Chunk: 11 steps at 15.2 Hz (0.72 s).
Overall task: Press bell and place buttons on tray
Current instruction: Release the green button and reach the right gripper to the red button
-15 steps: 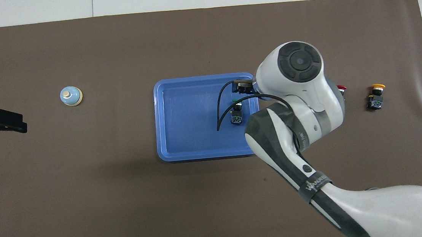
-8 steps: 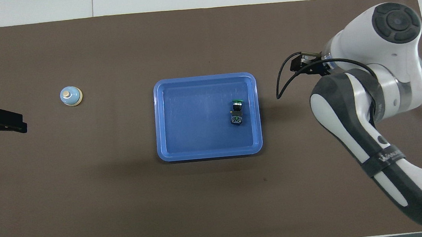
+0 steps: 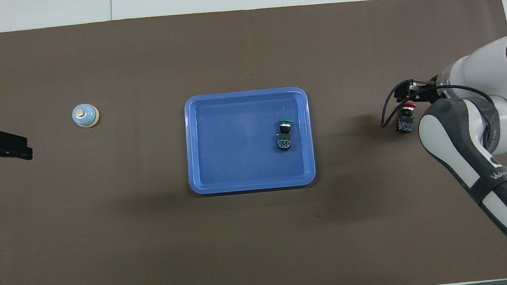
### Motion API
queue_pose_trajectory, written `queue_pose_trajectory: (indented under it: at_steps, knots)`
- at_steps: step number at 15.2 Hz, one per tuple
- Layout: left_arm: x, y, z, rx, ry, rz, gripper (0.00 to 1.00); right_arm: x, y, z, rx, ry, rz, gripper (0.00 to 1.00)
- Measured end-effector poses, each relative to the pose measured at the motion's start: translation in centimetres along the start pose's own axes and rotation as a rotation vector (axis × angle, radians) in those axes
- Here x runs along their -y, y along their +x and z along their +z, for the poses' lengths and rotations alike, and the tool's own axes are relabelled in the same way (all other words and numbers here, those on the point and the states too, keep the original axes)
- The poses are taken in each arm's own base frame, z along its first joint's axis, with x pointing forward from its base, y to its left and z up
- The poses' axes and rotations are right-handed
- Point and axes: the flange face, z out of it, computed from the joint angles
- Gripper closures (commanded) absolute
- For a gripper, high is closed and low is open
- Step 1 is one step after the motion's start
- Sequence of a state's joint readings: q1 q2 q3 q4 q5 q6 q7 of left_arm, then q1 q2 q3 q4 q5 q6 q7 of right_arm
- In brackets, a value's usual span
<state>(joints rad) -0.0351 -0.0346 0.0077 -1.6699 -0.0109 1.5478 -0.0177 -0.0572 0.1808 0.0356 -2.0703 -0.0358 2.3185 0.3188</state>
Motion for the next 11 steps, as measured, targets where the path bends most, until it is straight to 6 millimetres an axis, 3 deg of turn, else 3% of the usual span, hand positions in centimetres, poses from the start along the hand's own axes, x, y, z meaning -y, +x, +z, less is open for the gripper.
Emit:
queue_pose_trajectory:
  at_steps: [3, 11]
  knots:
    - [0.0, 0.0, 0.0, 0.0, 0.0, 0.0, 0.0, -0.5, -2.0, 2.3, 0.0, 0.001, -0.006, 0.0]
    - [0.0, 0.0, 0.0, 0.0, 0.0, 0.0, 0.0, -2.6, -4.0, 5.5, -0.007, 0.003, -0.031, 0.02]
